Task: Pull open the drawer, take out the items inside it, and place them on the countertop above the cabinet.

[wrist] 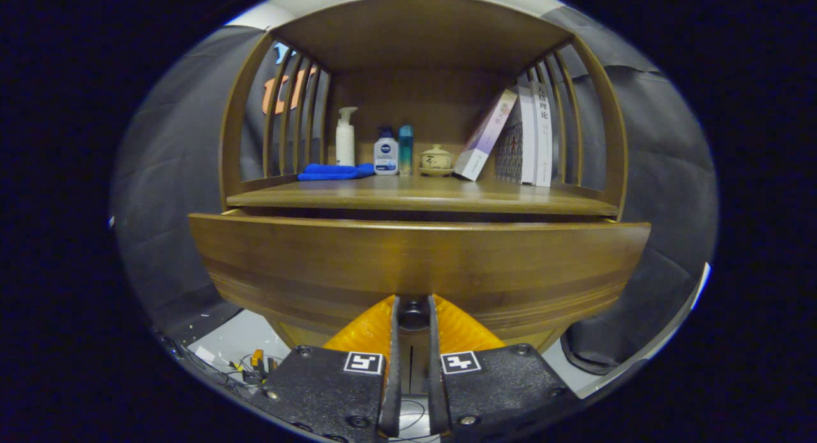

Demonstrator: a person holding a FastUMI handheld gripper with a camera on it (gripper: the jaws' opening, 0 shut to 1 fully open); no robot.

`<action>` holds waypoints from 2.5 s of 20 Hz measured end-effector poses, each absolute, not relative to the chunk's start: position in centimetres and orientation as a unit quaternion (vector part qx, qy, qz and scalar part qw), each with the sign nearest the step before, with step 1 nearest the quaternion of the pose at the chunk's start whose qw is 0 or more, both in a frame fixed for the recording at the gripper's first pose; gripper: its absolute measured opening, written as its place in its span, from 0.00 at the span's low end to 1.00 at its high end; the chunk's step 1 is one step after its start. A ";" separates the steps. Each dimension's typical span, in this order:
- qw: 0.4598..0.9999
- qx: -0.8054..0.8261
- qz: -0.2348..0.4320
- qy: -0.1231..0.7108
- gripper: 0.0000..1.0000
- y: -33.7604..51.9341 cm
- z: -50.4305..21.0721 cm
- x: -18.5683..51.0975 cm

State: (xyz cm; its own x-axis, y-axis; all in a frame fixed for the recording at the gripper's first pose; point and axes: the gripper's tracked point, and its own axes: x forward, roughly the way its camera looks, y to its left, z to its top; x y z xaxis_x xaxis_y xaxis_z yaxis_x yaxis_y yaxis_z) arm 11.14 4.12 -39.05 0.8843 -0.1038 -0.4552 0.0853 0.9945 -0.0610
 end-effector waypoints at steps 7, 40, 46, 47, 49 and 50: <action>0.968 -0.020 -0.041 0.245 0.20 4.7 -38.4 7.2; 0.950 -0.042 0.080 0.300 0.64 8.8 -28.6 2.5; 0.921 -0.058 0.070 0.379 0.64 6.7 -30.4 7.3; 0.915 -0.058 0.066 0.394 0.64 6.4 -31.1 7.7; 0.902 -0.044 0.058 0.425 0.64 6.1 -32.3 8.5; 0.895 -0.036 0.055 0.442 0.64 5.9 -32.9 8.8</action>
